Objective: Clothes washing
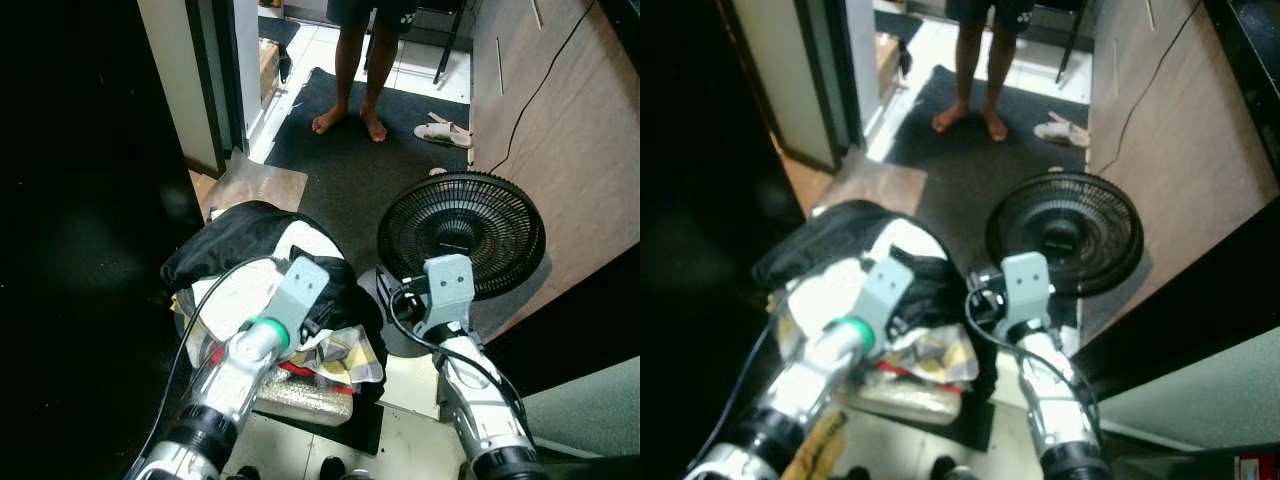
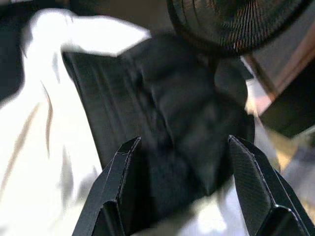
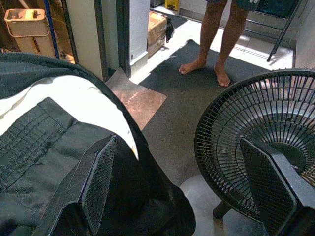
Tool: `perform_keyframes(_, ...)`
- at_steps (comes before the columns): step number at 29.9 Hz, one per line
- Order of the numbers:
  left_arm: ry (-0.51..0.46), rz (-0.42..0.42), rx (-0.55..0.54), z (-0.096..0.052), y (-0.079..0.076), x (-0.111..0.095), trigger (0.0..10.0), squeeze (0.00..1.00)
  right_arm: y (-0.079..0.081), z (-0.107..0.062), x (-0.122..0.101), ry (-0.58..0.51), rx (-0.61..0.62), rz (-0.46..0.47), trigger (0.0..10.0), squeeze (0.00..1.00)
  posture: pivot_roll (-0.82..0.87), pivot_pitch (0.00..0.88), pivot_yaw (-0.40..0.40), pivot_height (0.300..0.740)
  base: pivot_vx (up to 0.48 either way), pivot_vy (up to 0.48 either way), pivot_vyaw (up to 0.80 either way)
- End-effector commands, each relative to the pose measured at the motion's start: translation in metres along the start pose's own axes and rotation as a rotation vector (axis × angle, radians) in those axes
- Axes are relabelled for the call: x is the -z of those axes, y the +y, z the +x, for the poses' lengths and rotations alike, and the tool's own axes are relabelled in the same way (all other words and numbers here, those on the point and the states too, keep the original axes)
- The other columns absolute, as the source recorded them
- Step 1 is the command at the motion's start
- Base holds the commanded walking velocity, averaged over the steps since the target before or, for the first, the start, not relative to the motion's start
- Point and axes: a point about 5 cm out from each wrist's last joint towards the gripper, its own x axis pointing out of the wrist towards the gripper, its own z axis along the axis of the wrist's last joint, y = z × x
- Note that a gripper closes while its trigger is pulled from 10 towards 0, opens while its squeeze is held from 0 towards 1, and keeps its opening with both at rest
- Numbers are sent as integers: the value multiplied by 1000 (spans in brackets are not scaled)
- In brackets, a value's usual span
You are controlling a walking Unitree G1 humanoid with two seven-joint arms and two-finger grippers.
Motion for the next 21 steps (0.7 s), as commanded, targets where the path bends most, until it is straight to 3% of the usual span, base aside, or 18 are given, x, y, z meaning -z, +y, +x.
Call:
perform_keyframes(1, 50, -2, 13, -3, -4, 15, 10000, 0, -2, -5, 7, 31, 8, -4, 10000, 0, -18, 282, 20, 740, 0, 0, 0)
perform_keyframes(9, 115, 1, -13, -9, 1, 37, 10000, 0, 1, -1, 5, 29, 1, 1, 10000, 0, -13, 282, 15, 740, 0, 0, 0)
perform_keyframes(10, 109, -4, -19, -11, 2, 38, 2353, 0, 1, -1, 5, 29, 0, 2, 10000, 0, -8, 284, 12, 740, 0, 0, 0)
perform_keyframes(14, 103, -8, -22, -12, 3, 38, 2353, 0, 1, -1, 5, 30, -1, 3, 10000, 0, -8, 284, 12, 740, 0, 0, 0)
perform_keyframes(15, 98, -7, -25, -12, 3, 37, 0, 0, 1, -1, 5, 31, -2, 3, 10000, 0, -7, 286, 10, 740, 0, 0, 0)
perform_keyframes(21, 71, -9, -38, -11, 5, 33, 0, 0, 2, -2, 7, 36, -3, 5, 10000, 0, -9, 287, 11, 740, 0, 0, 0)
